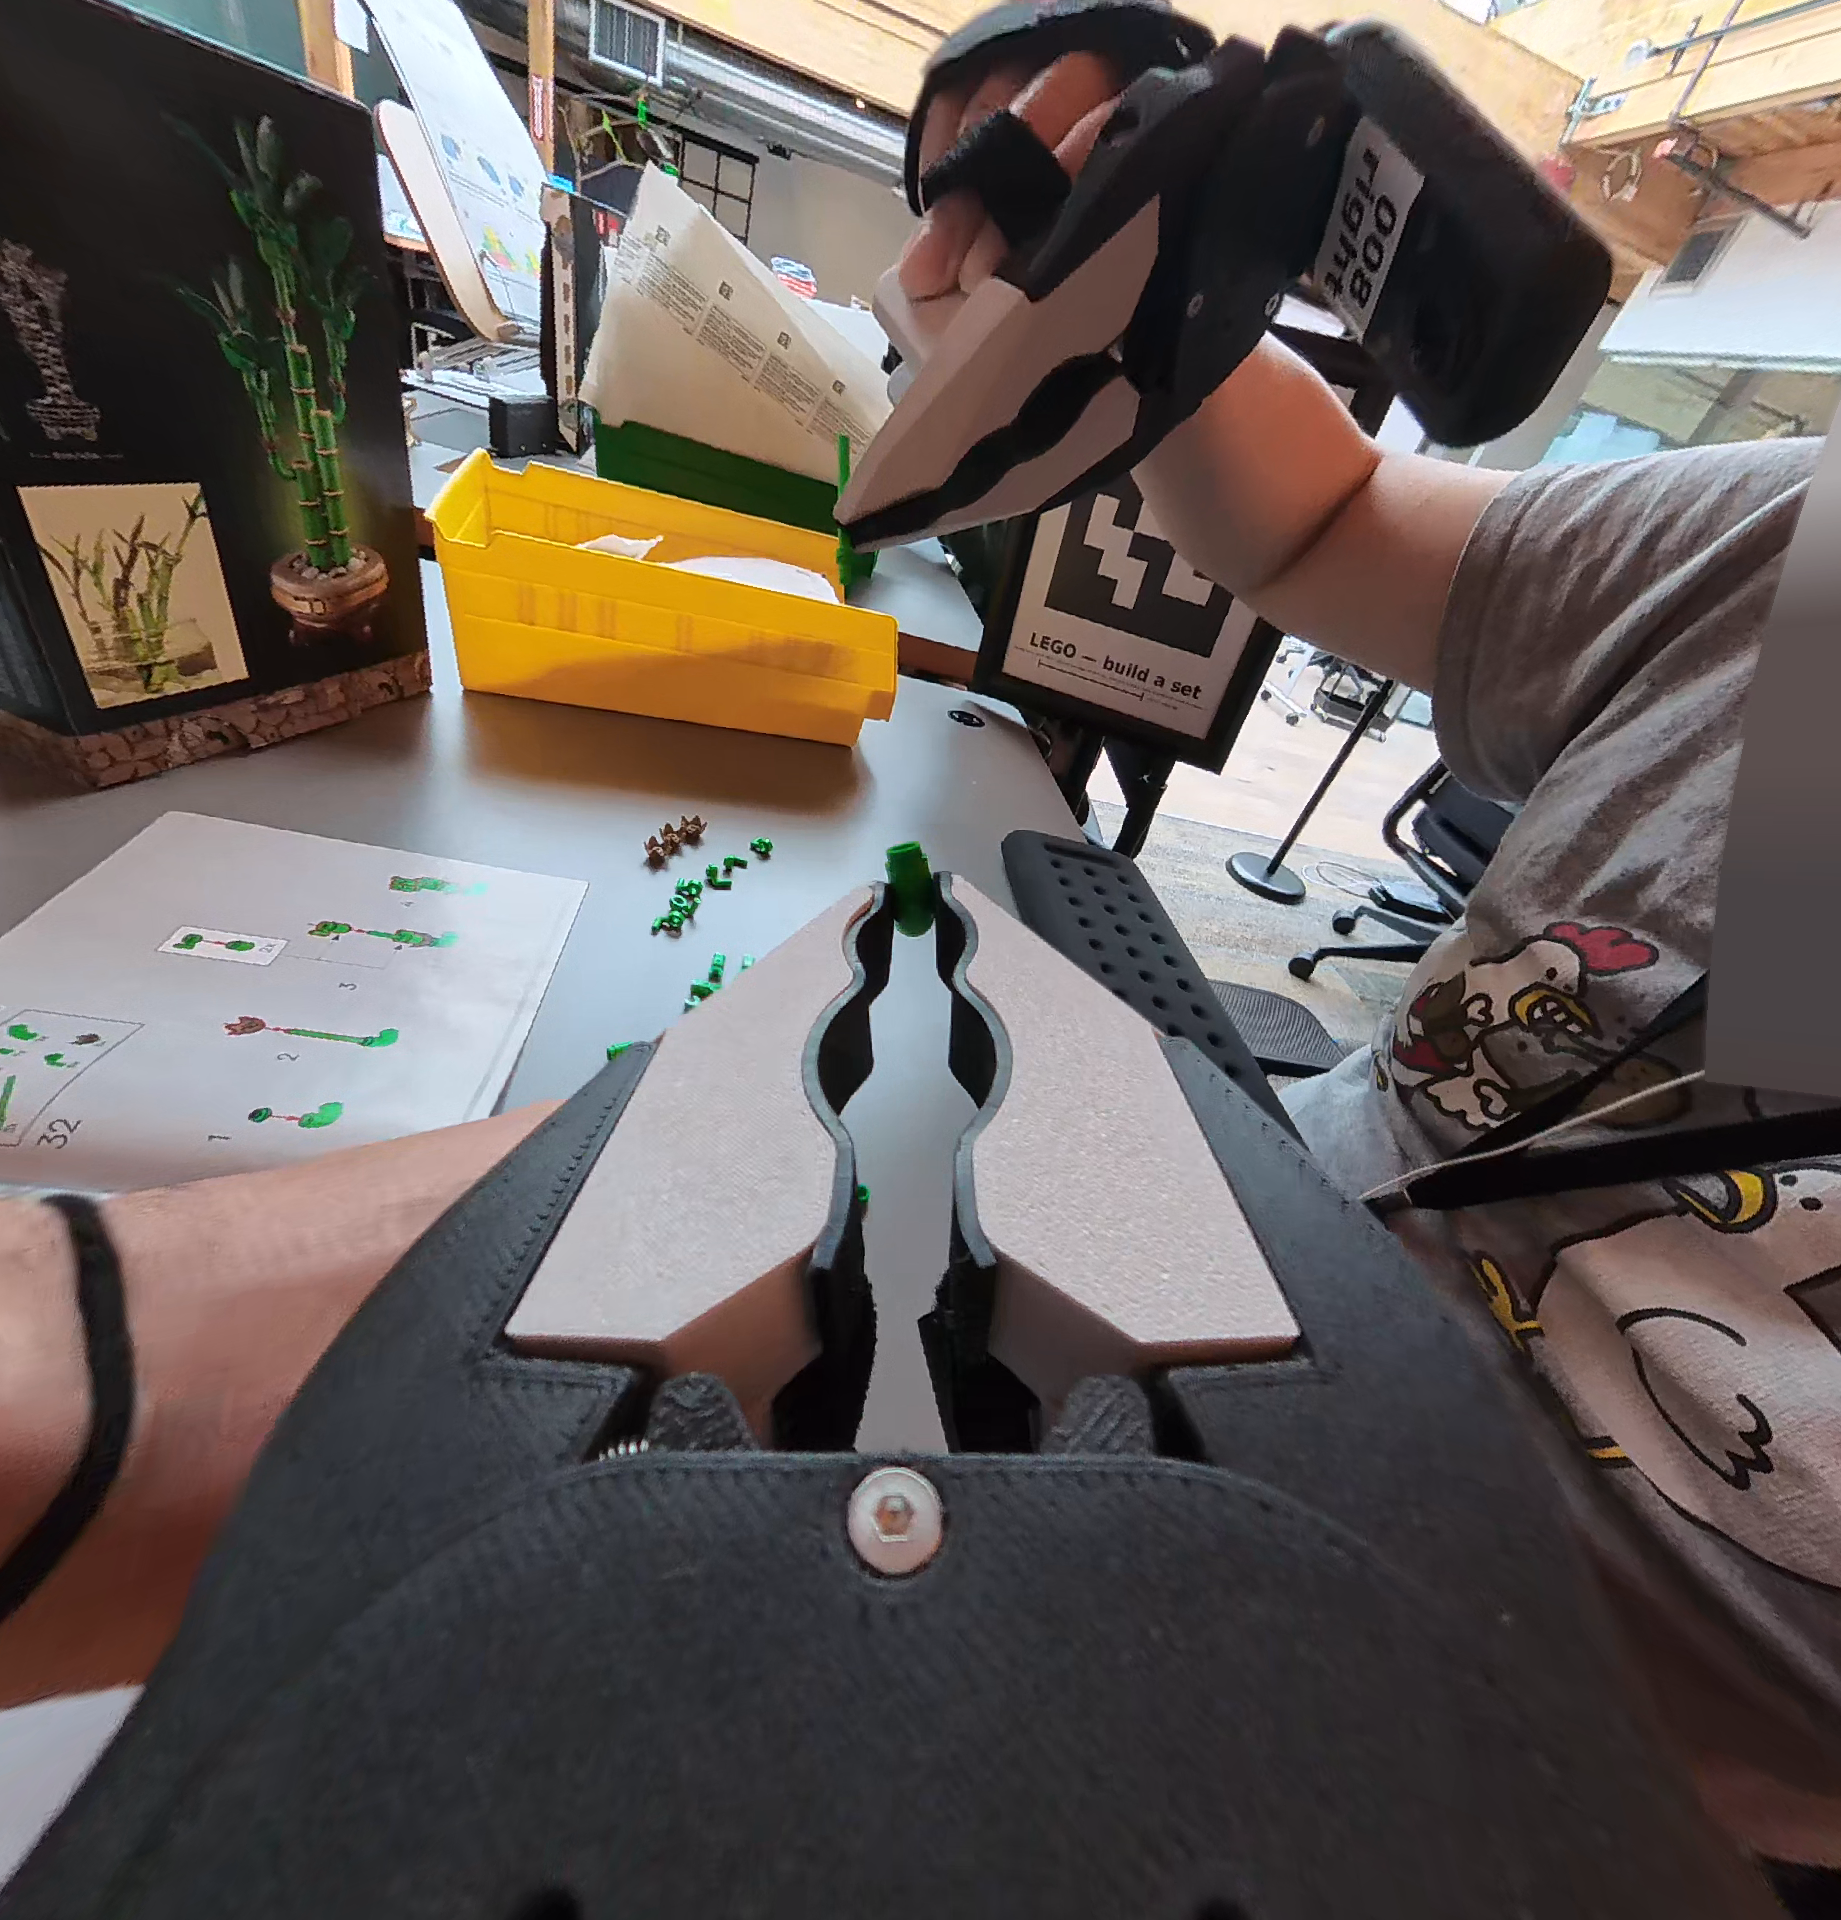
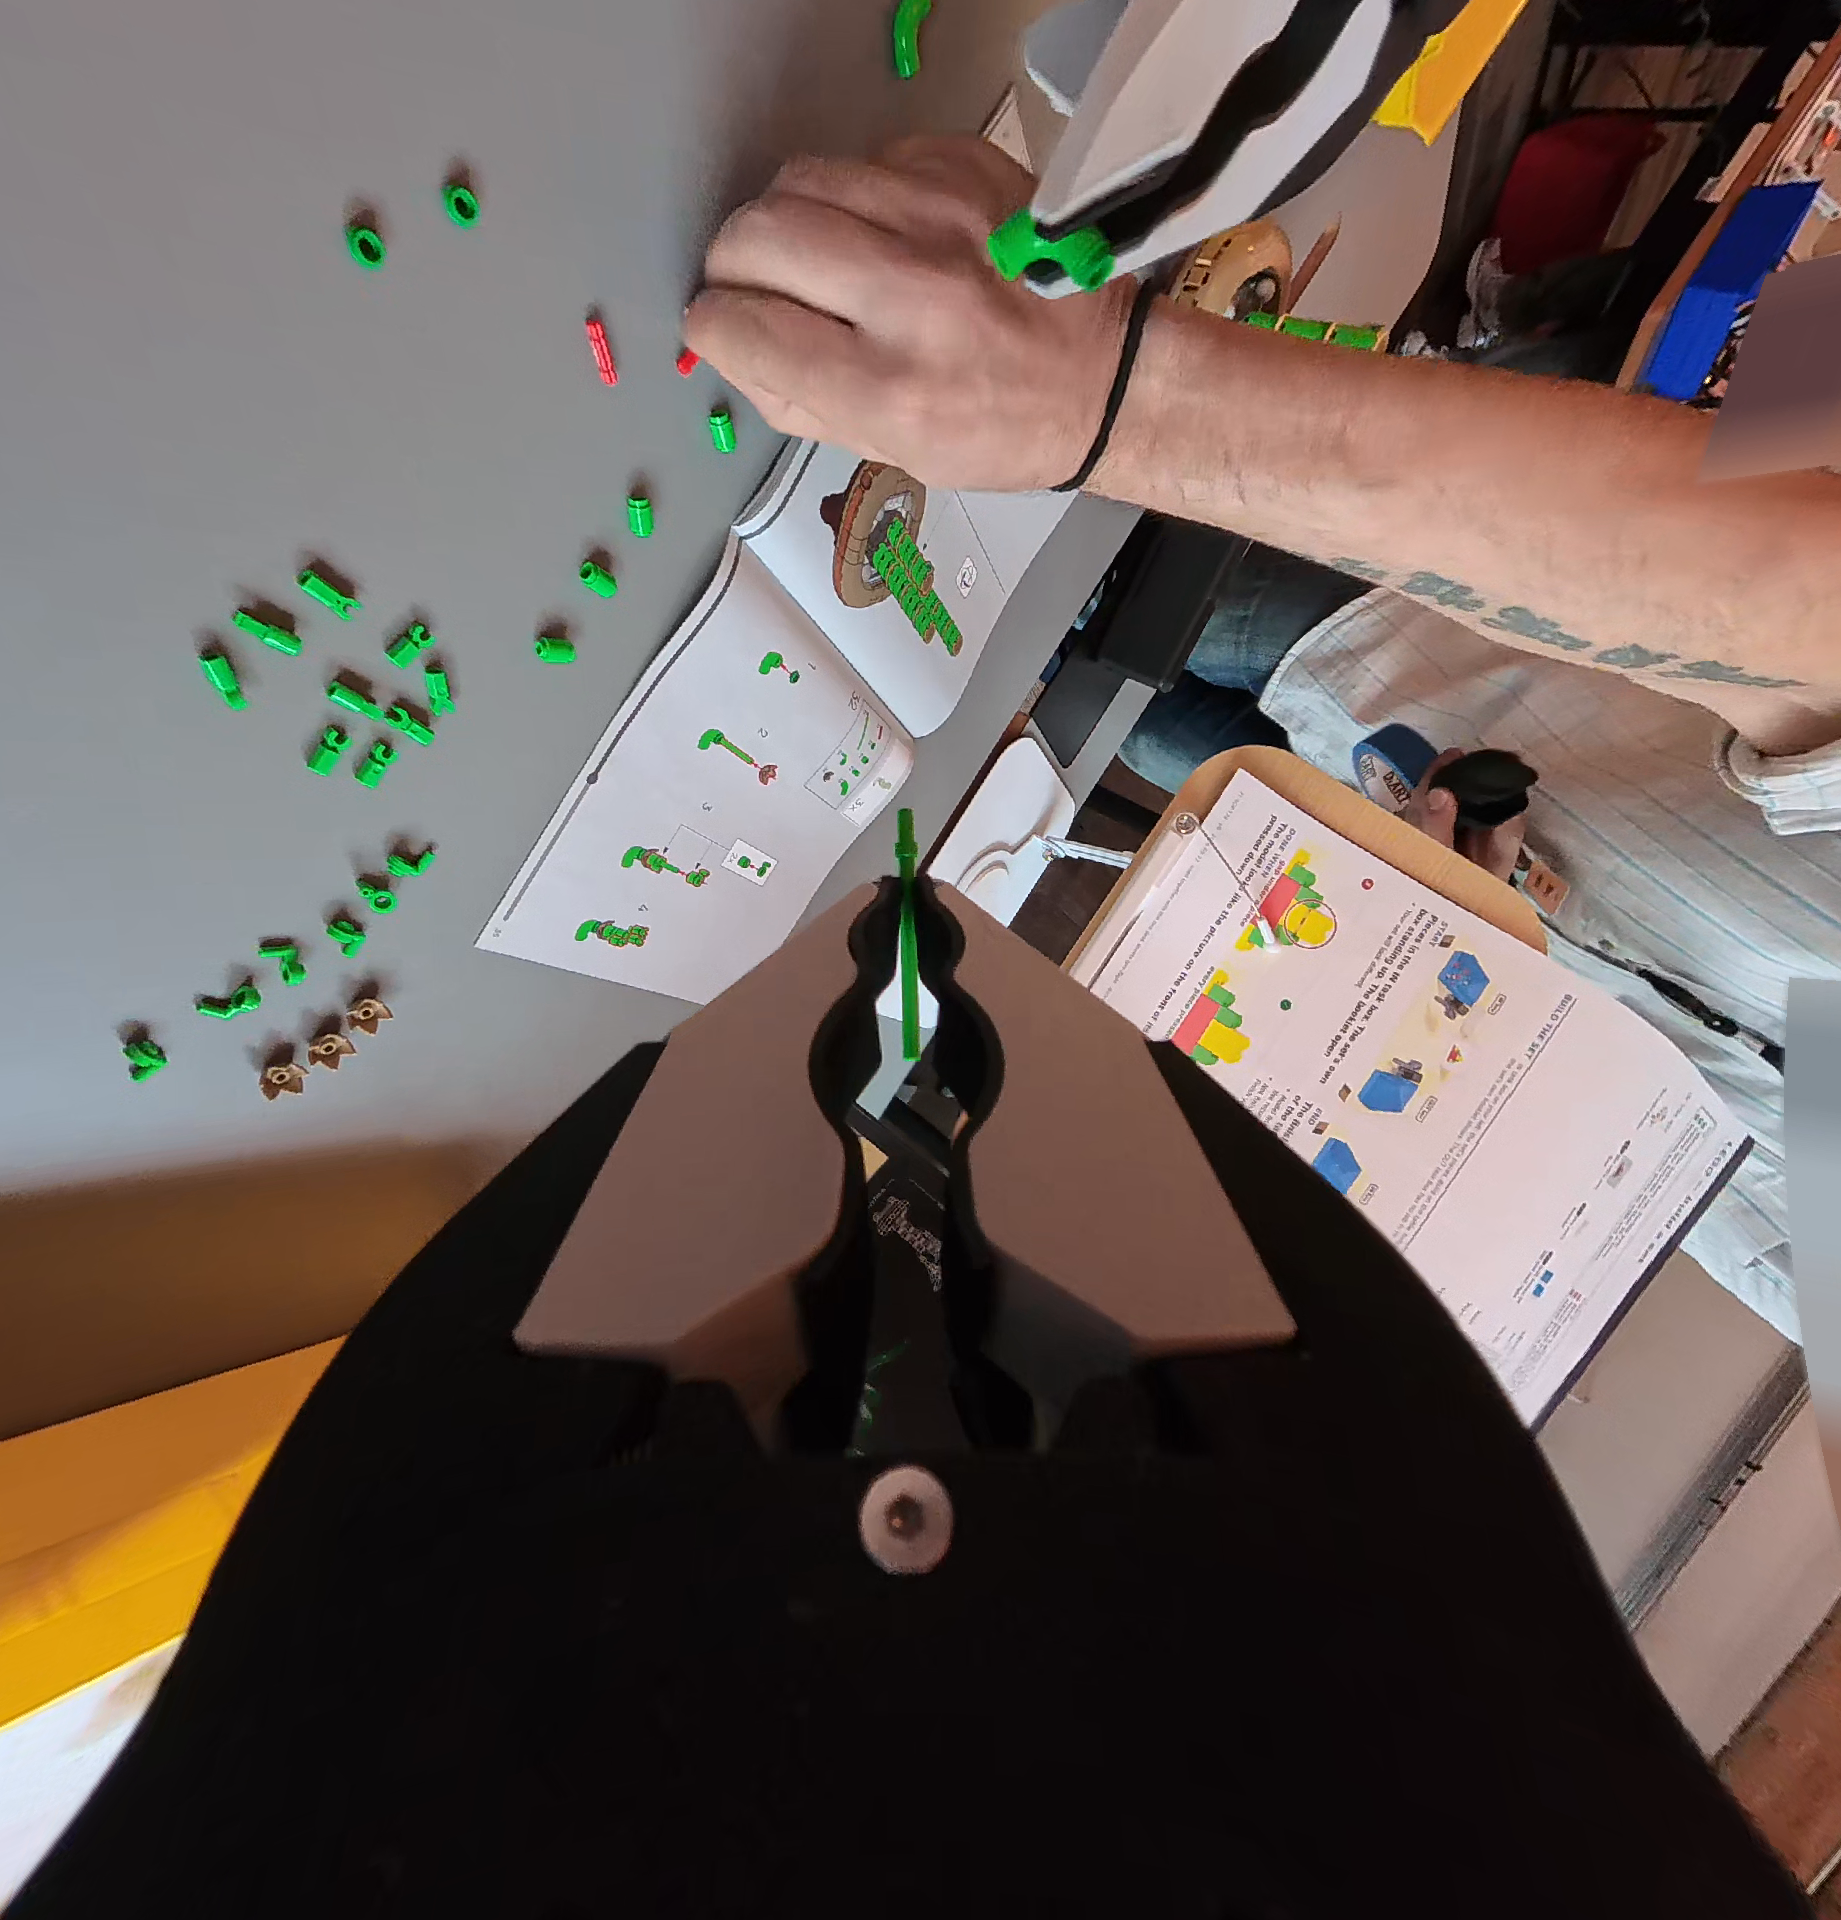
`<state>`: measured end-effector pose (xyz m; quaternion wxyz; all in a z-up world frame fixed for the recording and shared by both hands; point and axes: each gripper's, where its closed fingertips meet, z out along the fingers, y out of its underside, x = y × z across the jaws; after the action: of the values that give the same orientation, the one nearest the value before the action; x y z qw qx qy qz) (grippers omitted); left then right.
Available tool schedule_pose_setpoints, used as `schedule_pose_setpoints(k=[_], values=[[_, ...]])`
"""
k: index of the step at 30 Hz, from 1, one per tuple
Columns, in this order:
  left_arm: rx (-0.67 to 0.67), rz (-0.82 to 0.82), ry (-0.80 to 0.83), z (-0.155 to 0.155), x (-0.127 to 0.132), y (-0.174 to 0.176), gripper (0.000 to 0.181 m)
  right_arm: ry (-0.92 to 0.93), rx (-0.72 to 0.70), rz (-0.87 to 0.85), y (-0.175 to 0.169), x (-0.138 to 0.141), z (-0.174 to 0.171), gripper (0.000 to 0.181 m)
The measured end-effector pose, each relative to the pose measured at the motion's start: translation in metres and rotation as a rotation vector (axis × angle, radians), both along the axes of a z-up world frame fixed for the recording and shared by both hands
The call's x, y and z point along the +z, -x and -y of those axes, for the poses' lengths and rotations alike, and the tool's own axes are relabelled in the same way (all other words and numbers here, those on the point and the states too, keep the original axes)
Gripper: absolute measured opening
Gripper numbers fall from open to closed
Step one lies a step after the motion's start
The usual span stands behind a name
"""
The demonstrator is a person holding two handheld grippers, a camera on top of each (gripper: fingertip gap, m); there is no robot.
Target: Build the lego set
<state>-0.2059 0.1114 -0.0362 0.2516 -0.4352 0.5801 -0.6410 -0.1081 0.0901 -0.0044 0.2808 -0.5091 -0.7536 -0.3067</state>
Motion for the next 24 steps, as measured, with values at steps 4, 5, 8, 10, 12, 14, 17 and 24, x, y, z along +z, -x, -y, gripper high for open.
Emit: schedule_pose_setpoints(k=[4, 5, 8, 10, 12, 14, 17, 24], values=[[0.010, 0.021, 0.008, -0.003, 0.005, 0.003, 0.005, -0.021, 0.012, 0.000, 0.003, 0.000, -0.002, 0.001], [0.011, 0.020, 0.007, -0.003, 0.005, 0.003, 0.005, -0.025, 0.013, 0.002, 0.003, 0.000, -0.003, 0.001], [0.012, 0.011, 0.019, -0.004, 0.003, 0.000, 0.005, -0.030, 0.017, 0.005, 0.003, 0.001, -0.006, 0.001], [0.006, -0.010, 0.017, -0.002, -0.002, -0.002, 0.006, -0.035, 0.021, 0.012, 0.004, 0.003, -0.007, 0.001], [0.011, -0.031, 0.009, -0.002, -0.007, -0.005, 0.006, -0.039, 0.027, 0.014, 0.006, 0.005, -0.006, 0.001], [0.014, -0.044, 0.019, -0.003, -0.010, -0.007, 0.006, -0.042, 0.031, 0.015, 0.007, 0.006, -0.005, 0.001], [0.010, -0.072, 0.048, -0.003, -0.015, -0.010, 0.005, -0.044, 0.037, 0.010, 0.009, 0.005, -0.005, 0.001], [-0.032, -0.129, 0.094, 0.006, -0.025, -0.018, 0.005, -0.012, 0.050, -0.009, 0.015, -0.005, -0.002, 0.001]])
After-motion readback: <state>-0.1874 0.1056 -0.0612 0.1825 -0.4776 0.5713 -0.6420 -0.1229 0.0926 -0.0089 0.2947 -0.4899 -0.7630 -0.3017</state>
